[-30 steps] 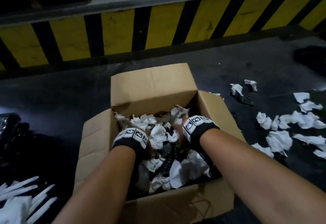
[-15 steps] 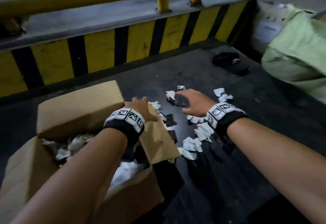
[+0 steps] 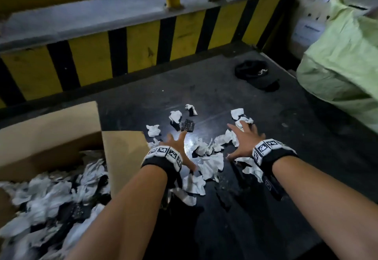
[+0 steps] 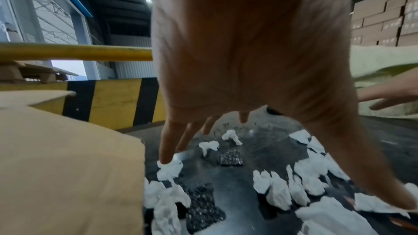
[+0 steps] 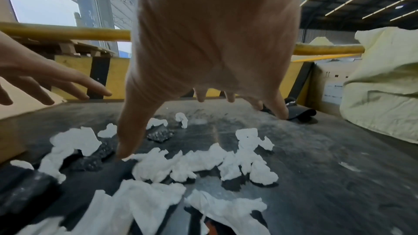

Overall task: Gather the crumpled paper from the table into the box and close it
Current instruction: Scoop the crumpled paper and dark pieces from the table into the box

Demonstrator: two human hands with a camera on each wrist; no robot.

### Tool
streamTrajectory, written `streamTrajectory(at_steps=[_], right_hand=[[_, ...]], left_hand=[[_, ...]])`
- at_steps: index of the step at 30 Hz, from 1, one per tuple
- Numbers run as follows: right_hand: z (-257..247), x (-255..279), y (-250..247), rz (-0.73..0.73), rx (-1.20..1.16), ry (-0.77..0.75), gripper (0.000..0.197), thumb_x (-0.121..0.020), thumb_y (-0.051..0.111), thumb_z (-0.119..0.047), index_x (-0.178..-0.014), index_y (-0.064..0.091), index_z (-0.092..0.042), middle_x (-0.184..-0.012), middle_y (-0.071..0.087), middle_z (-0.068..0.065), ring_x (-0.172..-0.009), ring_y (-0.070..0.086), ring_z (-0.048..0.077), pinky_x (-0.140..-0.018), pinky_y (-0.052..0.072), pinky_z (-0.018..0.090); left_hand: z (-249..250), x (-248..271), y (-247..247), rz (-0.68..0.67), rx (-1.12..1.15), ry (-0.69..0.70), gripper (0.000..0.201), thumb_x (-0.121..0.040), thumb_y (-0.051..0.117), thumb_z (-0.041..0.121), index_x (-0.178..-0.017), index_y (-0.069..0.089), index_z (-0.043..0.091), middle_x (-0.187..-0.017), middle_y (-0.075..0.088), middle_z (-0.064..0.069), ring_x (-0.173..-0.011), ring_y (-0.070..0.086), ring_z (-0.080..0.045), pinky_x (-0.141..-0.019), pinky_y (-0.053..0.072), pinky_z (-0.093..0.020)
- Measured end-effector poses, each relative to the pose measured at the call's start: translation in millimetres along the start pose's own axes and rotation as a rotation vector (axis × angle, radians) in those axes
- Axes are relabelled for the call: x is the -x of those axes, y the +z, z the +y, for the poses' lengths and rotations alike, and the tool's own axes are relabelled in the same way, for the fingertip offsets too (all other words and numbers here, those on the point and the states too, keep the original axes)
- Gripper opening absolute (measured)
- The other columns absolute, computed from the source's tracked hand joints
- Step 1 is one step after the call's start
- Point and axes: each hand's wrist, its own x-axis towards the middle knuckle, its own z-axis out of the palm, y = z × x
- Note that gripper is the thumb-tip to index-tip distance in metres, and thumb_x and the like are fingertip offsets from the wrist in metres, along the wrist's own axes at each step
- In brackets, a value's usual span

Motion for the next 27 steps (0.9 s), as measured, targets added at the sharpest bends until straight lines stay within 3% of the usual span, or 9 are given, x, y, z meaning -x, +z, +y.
streamTrajectory(at_steps=[3,7,11,14,17,20,22,25,27], right_hand=[[17,-25,14,-0.068,0.005,-0.002,0.140,-0.045,0.088,-0.062,-0.149,-0.006,-0.054,-0.162,-0.026,-0.004,-0.146,-0.019,0.047,-0.107,0.006,0.079],[43,-67,26,-0.129,0.011,0.005,0.149,-0.037,0.087,-0.070,-0.142,-0.018,-0.060,-0.158,-0.036,-0.004,-0.143,-0.025,0.050,-0.105,0.007,0.081],[58,-117,24,-0.048,-0.098,0.023,0.130,-0.047,0.067,-0.089,-0.143,-0.017,-0.061,-0.158,-0.036,-0.009,-0.145,-0.023,0.047,-0.109,0.006,0.078],[66,-157,25,0.051,-0.092,0.034,0.106,-0.070,0.060,-0.080,-0.147,-0.010,-0.057,-0.162,-0.027,-0.007,-0.148,-0.014,0.045,-0.113,0.010,0.072],[75,-181,37,0.059,-0.056,0.048,0.087,-0.083,0.053,-0.070,-0.154,0.013,-0.040,-0.166,0.000,0.001,-0.152,0.002,0.036,-0.116,0.017,0.064],[78,-171,48,0.160,-0.131,-0.058,0.062,-0.090,0.061,-0.041,-0.144,0.042,-0.017,-0.153,0.035,0.012,-0.141,0.034,0.033,-0.113,0.033,0.048],[80,-154,51,0.190,-0.177,-0.134,0.047,-0.091,0.060,-0.027,-0.135,0.052,-0.015,-0.143,0.045,0.009,-0.129,0.047,0.030,-0.107,0.040,0.040],[84,-121,52,0.104,-0.188,-0.208,0.044,-0.095,0.056,-0.037,-0.135,0.053,-0.020,-0.144,0.043,0.001,-0.129,0.047,0.023,-0.107,0.039,0.037],[84,-96,53,0.000,-0.225,-0.239,0.063,-0.092,0.051,-0.059,-0.145,0.041,-0.026,-0.153,0.035,-0.002,-0.135,0.042,0.021,-0.110,0.038,0.042]], left_hand=[[20,-17,22,-0.071,0.037,0.019,0.160,-0.033,0.088,0.071,-0.147,-0.022,0.052,-0.161,-0.028,-0.009,-0.145,-0.001,-0.058,-0.105,0.029,-0.075],[54,-42,46,-0.067,-0.020,0.048,0.160,-0.041,0.089,0.067,-0.142,-0.033,0.052,-0.158,-0.036,-0.008,-0.143,-0.010,-0.059,-0.106,0.024,-0.077],[73,-75,66,-0.049,0.001,0.175,0.163,-0.034,0.090,0.068,-0.142,-0.032,0.053,-0.155,-0.042,-0.005,-0.143,-0.018,-0.056,-0.103,0.016,-0.082],[82,-95,80,-0.039,-0.018,0.236,0.163,-0.031,0.085,0.076,-0.145,-0.029,0.050,-0.156,-0.041,-0.005,-0.143,-0.022,-0.055,-0.104,0.011,-0.083],[87,-110,98,-0.042,-0.012,0.272,0.156,-0.034,0.074,0.087,-0.145,-0.030,0.050,-0.158,-0.037,-0.005,-0.142,-0.025,-0.053,-0.105,0.004,-0.082],[89,-113,109,-0.020,0.008,0.283,0.148,-0.040,0.066,0.093,-0.148,-0.025,0.047,-0.162,-0.028,-0.006,-0.144,-0.024,-0.051,-0.108,0.005,-0.078],[88,-112,110,0.014,0.018,0.294,0.144,-0.044,0.063,0.093,-0.150,-0.021,0.046,-0.164,-0.022,-0.007,-0.145,-0.021,-0.050,-0.111,0.007,-0.076],[87,-108,108,0.014,0.062,0.299,0.140,-0.048,0.064,0.092,-0.151,-0.019,0.046,-0.164,-0.022,-0.006,-0.147,-0.019,-0.047,-0.114,0.011,-0.072],[86,-99,107,-0.005,0.057,0.327,0.140,-0.048,0.064,0.092,-0.151,-0.020,0.044,-0.163,-0.026,-0.006,-0.147,-0.020,-0.045,-0.115,0.011,-0.070]])
